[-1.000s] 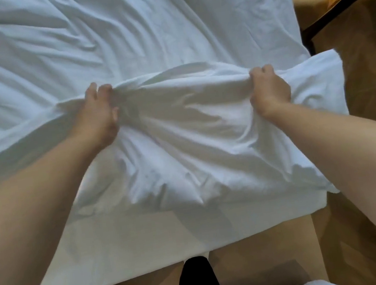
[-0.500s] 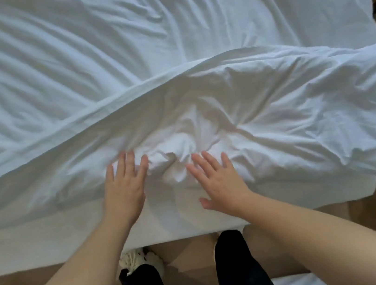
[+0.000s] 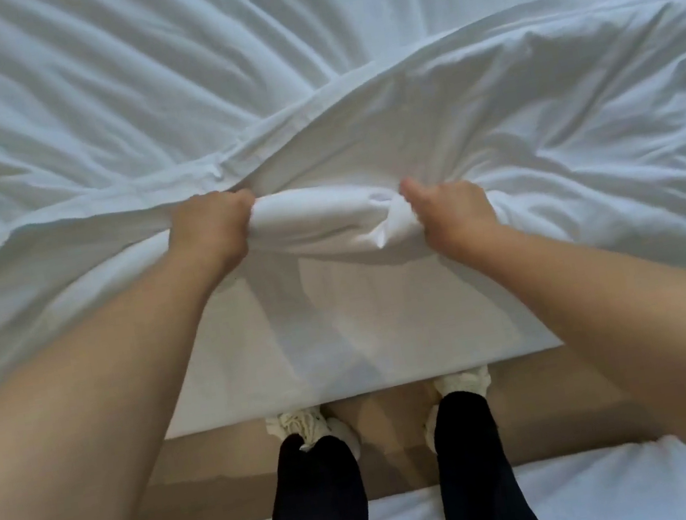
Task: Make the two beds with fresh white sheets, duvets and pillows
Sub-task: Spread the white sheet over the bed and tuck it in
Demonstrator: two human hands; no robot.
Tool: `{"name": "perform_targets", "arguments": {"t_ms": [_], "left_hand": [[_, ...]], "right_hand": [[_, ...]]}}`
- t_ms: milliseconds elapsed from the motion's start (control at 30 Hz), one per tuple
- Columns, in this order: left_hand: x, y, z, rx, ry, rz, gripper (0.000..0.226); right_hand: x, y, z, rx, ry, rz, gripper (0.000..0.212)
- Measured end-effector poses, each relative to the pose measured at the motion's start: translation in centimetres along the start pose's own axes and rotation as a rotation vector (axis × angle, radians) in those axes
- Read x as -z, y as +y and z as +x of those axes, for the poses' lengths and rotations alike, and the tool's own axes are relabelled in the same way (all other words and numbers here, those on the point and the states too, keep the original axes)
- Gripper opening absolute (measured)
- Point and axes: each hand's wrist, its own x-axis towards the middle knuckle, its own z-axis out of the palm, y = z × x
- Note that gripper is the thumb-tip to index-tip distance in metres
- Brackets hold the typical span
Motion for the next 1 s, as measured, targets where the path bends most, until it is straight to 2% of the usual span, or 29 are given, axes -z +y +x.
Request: {"name": "perform_targets", "arguments": {"t_ms": [100,233,333,400,467,533,567,600,667,733,800,900,1000], "left_hand": [[-0.2,0.2,-3.3,-0.176,-0.187,0.069,0.036],[-1.5,0.6,-9.4,-0.309,-0.413,-0.031,0.045],[-3.1,0.4,-11.8,-0.306,-0.443,-0.118,0.054],[-3.9,0.3,-12.5,-0.295,-0.356,-0.204,0.056],[-3.9,-0.3,-12.7,-0.212,-0.124,-0.301,0.058],[-3.7,-1.7,-12.6,-0.056,0.113,-0.31,0.047],[-3.7,-2.7,-12.2,0.057,0.143,-0.285,0.043],[-3.7,-3.9,-11.7,0.18,0.119,-0.26,0.049],[-3.8,-5.7,-10.7,0.327,-0.007,-0.209,0.057],[-4.0,-6.4,-9.7,0.349,-0.083,-0.191,0.034],[-4.3,-6.4,-9.0,0.31,-0.064,-0.225,0.014],[-3.2,-7.0,-8.3,0.309,0.057,-0.345,0.016],[1.5,-9.5,-5.9,0.435,0.247,-0.476,0.019]], "right_hand": [[0.7,0.1,-2.4,0.052,-0.094,-0.034,0.044],[0.3,-1.0,-7.4,0.146,-0.355,-0.04,0.045],[-0.9,-1.9,-10.7,0.083,-0.526,-0.011,0.056],[-1.6,-2.5,-11.2,0.049,-0.579,0.016,0.063],[-1.2,-3.3,-10.2,0.005,-0.414,0.111,0.052],[0.0,-4.7,-8.7,-0.089,-0.17,0.231,0.042],[0.9,-5.4,-7.5,-0.132,-0.073,0.275,0.049],[1.8,-6.0,-6.0,-0.16,-0.008,0.289,0.061],[3.6,-7.1,-3.3,-0.166,0.025,0.261,0.073],[3.9,-7.8,-1.2,-0.149,-0.023,0.263,0.059],[3.5,-8.1,-0.3,-0.099,-0.069,0.247,0.035],[3.4,-7.8,0.5,-0.097,-0.02,0.315,0.022],[6.8,-6.6,2.2,-0.226,0.166,0.504,0.019]]}}
